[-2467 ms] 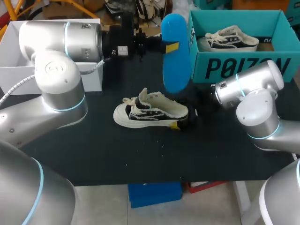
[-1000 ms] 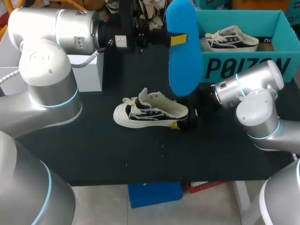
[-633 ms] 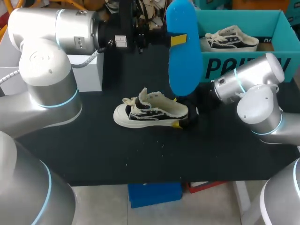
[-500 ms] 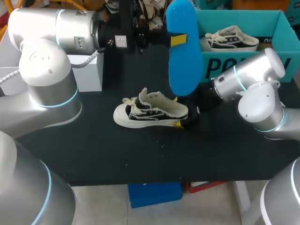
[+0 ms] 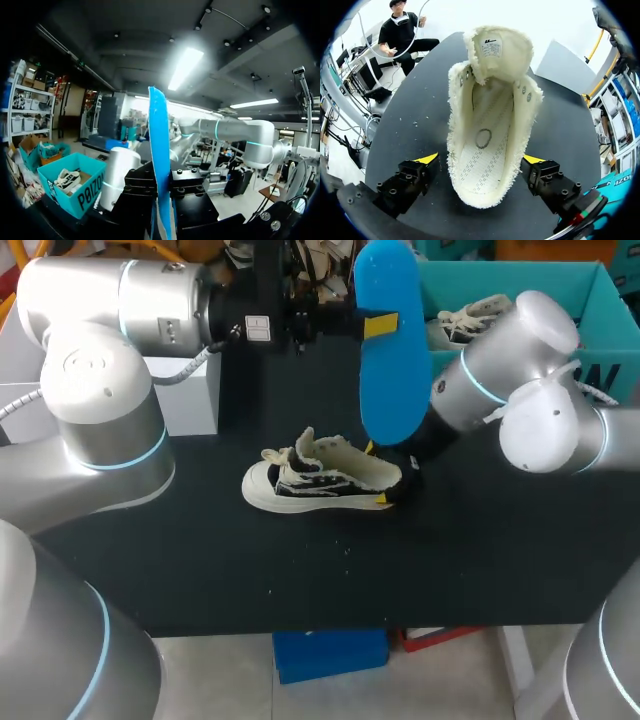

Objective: Take the shoe out of the shoebox, open the shoe tongue, remove and reinsert the insole, then place the shoe into the shoebox

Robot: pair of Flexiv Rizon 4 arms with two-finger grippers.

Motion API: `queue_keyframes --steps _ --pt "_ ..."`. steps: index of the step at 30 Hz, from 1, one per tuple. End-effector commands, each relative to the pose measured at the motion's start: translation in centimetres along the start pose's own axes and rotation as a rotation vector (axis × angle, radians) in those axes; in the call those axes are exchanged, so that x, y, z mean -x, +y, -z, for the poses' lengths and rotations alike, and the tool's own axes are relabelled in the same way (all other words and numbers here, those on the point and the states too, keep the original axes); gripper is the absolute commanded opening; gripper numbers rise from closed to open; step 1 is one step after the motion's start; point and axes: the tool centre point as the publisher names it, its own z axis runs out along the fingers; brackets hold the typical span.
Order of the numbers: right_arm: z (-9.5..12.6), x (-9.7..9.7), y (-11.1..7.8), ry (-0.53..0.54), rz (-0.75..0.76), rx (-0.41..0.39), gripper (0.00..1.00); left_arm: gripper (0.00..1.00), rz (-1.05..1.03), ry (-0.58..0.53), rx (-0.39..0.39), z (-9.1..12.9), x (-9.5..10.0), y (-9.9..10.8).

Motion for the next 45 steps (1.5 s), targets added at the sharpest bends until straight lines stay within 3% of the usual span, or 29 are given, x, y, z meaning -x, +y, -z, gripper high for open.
queue_keyframes --steps 1,13,45 --pt "0.28 0.26 0.49 0.012 -0.001 -0.209 1.00 0.00 -0.001 -0.004 0.000 -0.07 -0.07 0.05" --pt "0.45 0.20 0.32 0.029 -0.043 -0.306 1.00 0.00 -0.001 -0.004 0.000 -0.07 -0.07 0.05" --pt "0.20 0.60 0.28 0.039 -0.140 -0.361 1.00 0.00 -0.001 -0.004 0.000 -0.07 -0.07 0.05"
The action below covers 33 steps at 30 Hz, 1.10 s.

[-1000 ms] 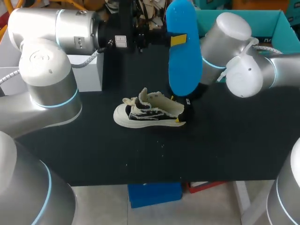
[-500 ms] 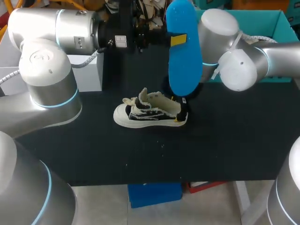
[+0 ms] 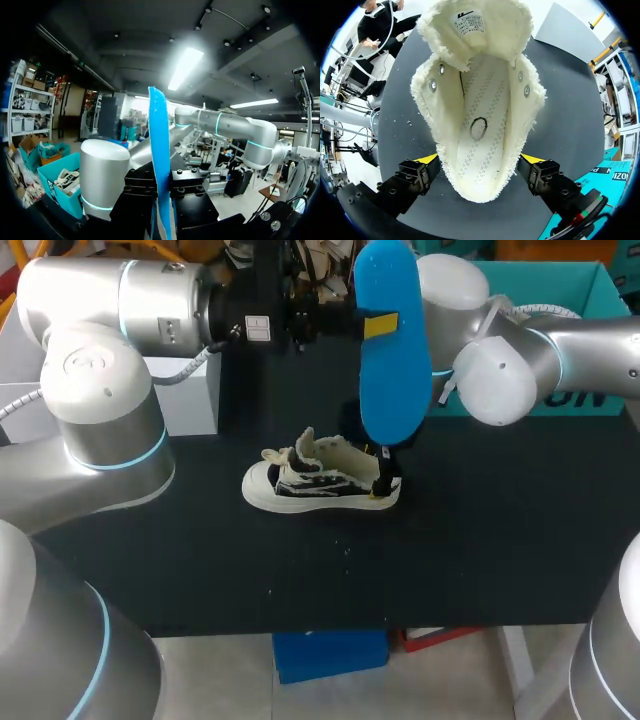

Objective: Take the shoe out of the shoebox, open the shoe tongue, remove and reinsert the insole, then place the shoe into the shoebox

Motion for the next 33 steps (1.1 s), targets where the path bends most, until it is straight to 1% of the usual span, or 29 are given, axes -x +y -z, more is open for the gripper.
queue_keyframes --steps 1,3,5,8,13,16,22,25,27,30,33 --pt "-0.1 0.1 0.3 0.001 -0.001 -0.008 1.00 0.00 -0.001 -0.003 0.000 -0.1 -0.1 0.1" --pt "-0.1 0.1 0.3 -0.001 0.002 -0.002 1.00 0.00 -0.001 -0.003 0.000 -0.1 -0.1 0.1" --pt "-0.1 0.1 0.4 -0.006 0.035 0.039 1.00 0.00 -0.001 -0.003 0.000 -0.1 -0.1 0.1" --pt "0.0 0.1 1.0 -0.006 0.086 0.078 1.00 0.00 -0.001 -0.003 0.000 -0.1 -0.1 0.1" --pt "0.0 0.0 1.5 -0.007 0.128 0.162 1.00 0.00 -0.001 -0.003 0.000 -0.1 -0.1 0.1" --pt "-0.1 0.0 1.6 -0.004 0.120 0.216 1.00 0.00 -0.001 -0.003 0.000 -0.1 -0.1 0.1" --pt "0.1 0.0 1.6 -0.008 0.102 0.288 1.00 0.00 -0.001 -0.003 0.000 -0.1 -0.1 0.1" --pt "0.1 0.0 1.6 -0.009 0.087 0.344 1.00 0.00 -0.001 -0.003 0.000 -0.1 -0.1 0.1" --pt "0.1 0.1 1.5 -0.009 0.073 0.401 1.00 0.00 -0.001 -0.003 0.000 -0.1 -0.1 0.1" --pt "0.1 0.1 1.5 -0.007 0.066 0.450 1.00 0.00 -0.001 -0.003 0.000 -0.1 -0.1 0.1" --pt "0.1 0.1 1.5 -0.009 0.059 0.479 1.00 0.00 -0.001 -0.003 0.000 -0.1 -0.1 0.1"
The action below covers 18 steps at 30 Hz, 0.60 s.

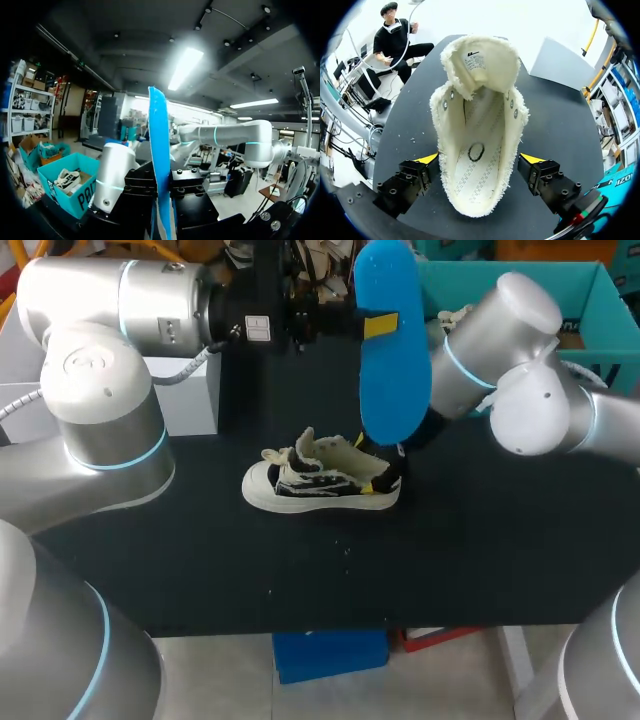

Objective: Take the shoe out of the shoebox, open the shoe tongue, remove and reinsert the insole, then place the shoe into the shoebox

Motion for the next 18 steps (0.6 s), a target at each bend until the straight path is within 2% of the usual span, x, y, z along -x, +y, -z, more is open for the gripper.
queue_keyframes --steps 1,10,18 --pt "-0.26 -0.24 -0.55 -0.007 -0.002 0.108 1.00 0.00 -0.001 -0.003 0.000 -0.08 -0.06 0.05" --pt "-0.54 -0.20 -0.70 -0.005 -0.019 0.197 1.00 0.00 -0.001 -0.003 0.000 -0.08 -0.06 0.05" --pt "-1.16 -0.44 -1.32 0.002 -0.042 0.243 1.00 0.00 -0.001 -0.003 0.000 -0.08 -0.06 0.05"
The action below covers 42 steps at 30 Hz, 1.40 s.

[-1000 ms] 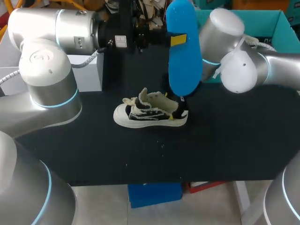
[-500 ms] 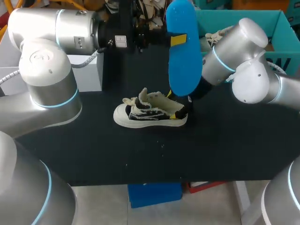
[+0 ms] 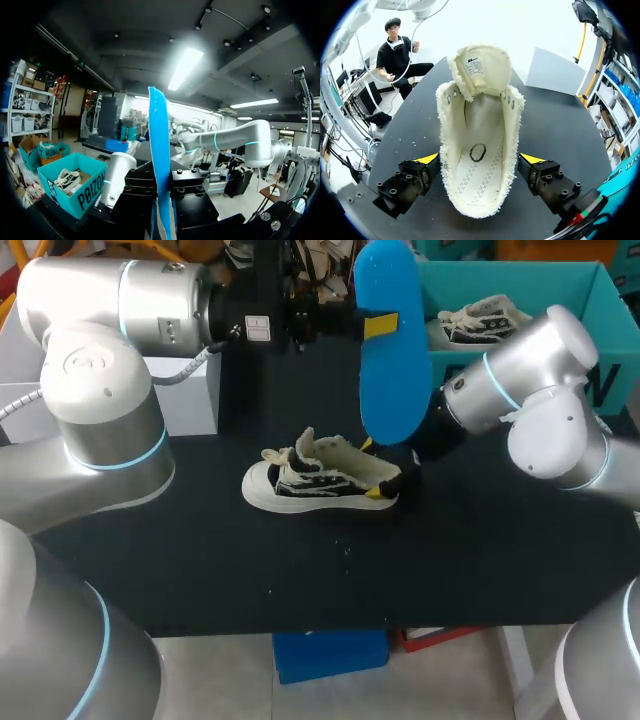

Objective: Take the shoe out of the shoebox, open the shoe tongue, remove and reinsert the insole, then place the shoe into the shoebox

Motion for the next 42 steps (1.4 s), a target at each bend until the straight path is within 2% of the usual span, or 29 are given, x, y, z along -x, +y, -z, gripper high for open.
queue_keyframes --steps 1,22,31,37,42 --pt "-0.6 -0.1 -0.6 -0.003 -0.008 0.049 1.00 0.00 -0.001 -0.003 0.000 -0.1 -0.1 0.1" --pt "-1.8 -0.2 -2.1 -0.008 -0.076 0.188 1.00 0.00 -0.001 -0.003 0.000 -0.1 -0.1 0.1" --pt "-2.0 0.3 -3.0 -0.005 -0.094 0.201 1.00 0.00 -0.001 -0.003 0.000 -0.1 -0.1 0.1" --pt "-0.2 1.1 -2.3 -0.008 -0.047 0.098 1.00 0.00 -0.001 -0.003 0.000 -0.1 -0.1 0.1" --pt "1.6 1.8 -1.5 -0.013 -0.013 -0.039 1.00 0.00 -0.001 -0.003 0.000 -0.1 -0.1 0.1"
